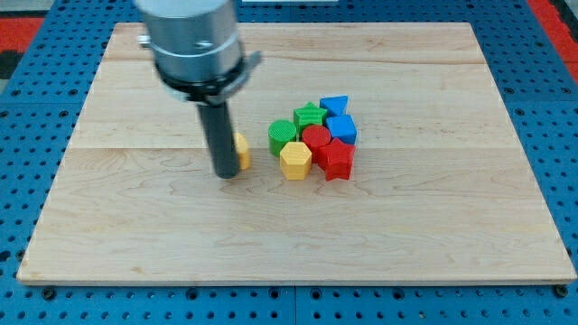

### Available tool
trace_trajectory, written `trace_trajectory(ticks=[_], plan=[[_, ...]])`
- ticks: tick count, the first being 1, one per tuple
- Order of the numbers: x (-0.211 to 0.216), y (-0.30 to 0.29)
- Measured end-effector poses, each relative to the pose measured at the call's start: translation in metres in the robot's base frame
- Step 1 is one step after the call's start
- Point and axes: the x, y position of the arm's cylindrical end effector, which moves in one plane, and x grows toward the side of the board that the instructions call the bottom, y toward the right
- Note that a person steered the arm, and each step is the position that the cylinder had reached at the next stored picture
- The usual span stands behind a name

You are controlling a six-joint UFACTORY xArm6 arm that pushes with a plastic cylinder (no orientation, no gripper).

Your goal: Move your arm to the left of the yellow heart

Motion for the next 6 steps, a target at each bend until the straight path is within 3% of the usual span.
trace_trajectory(ticks=[1, 2, 3, 4, 5, 6], plan=[[0.029, -0.010], [0.057, 0.070], [0.057, 0.121], [0.056, 0.124], [0.046, 0.018], [-0.012, -0.091]])
